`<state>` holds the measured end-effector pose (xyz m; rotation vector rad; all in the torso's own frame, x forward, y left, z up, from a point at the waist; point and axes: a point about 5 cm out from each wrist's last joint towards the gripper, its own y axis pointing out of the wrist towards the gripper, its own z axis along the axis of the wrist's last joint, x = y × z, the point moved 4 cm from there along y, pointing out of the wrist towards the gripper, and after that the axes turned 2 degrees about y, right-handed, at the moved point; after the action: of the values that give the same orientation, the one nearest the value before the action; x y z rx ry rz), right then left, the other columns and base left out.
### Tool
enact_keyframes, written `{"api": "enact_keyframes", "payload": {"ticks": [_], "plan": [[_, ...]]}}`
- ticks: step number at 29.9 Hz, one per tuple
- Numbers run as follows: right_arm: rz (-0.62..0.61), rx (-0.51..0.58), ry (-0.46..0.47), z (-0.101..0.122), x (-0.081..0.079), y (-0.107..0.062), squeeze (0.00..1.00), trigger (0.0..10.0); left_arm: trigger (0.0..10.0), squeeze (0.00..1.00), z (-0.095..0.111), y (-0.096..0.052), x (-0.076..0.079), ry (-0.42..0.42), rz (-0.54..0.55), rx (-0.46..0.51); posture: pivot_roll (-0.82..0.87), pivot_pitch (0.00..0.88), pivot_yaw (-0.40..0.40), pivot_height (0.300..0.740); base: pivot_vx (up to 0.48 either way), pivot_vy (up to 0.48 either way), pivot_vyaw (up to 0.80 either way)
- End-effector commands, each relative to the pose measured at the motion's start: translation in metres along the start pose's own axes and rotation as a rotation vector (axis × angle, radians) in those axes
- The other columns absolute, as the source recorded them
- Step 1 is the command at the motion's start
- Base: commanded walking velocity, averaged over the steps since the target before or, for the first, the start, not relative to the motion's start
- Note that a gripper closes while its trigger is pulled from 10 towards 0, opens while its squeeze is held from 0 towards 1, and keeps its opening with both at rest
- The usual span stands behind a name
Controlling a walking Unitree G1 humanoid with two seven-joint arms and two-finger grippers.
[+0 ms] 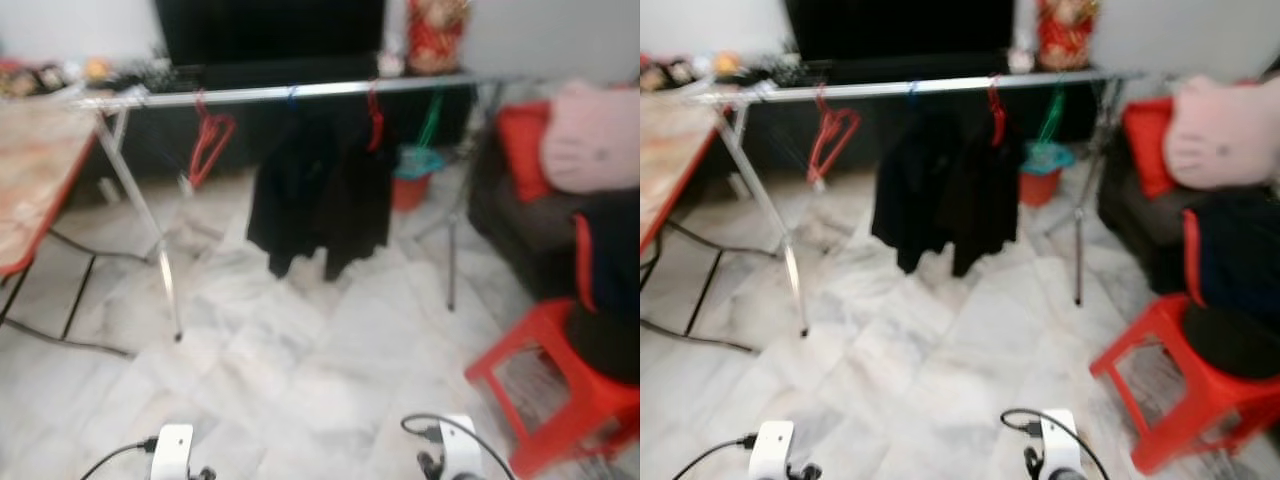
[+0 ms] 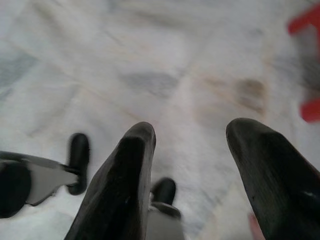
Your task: Hang hanger
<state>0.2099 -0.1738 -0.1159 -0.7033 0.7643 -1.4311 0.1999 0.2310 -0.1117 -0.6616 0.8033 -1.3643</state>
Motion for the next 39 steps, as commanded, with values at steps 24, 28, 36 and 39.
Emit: {"api": "enact_keyframes", "payload": {"ticks": [24,28,36,39], "plan": [[-0.025,0.014,0.061,0.0004,0.0087,-0.0012,0.00,10.0,10.0,0.00,0.0060,0.0012,0.0045,-0.030,-0.013,0.017,0.06,0.000,-0.018,0.740,0.306,0.000,0.03],[-0.028,0.013,0.067,0.0001,0.0090,-0.0012,0.00,10.0,10.0,0.00,0.0058,0.0013,0.0056,-0.031,-0.016,0.017,0.06,0.000,-0.018,0.740,0.378,0.000,0.00],[-0.031,0.011,0.068,-0.0003,0.0095,-0.0013,0.00,10.0,10.0,0.00,0.0066,0.0014,0.0057,-0.035,-0.015,0.020,0.06,0.000,-0.017,0.740,0.381,0.000,0.00],[-0.031,0.010,0.068,-0.0003,0.0093,-0.0012,0.00,10.0,10.0,0.00,0.0067,0.0014,0.0056,-0.036,-0.016,0.020,0.06,0.000,-0.018,0.740,0.381,0.000,0.00]]}}
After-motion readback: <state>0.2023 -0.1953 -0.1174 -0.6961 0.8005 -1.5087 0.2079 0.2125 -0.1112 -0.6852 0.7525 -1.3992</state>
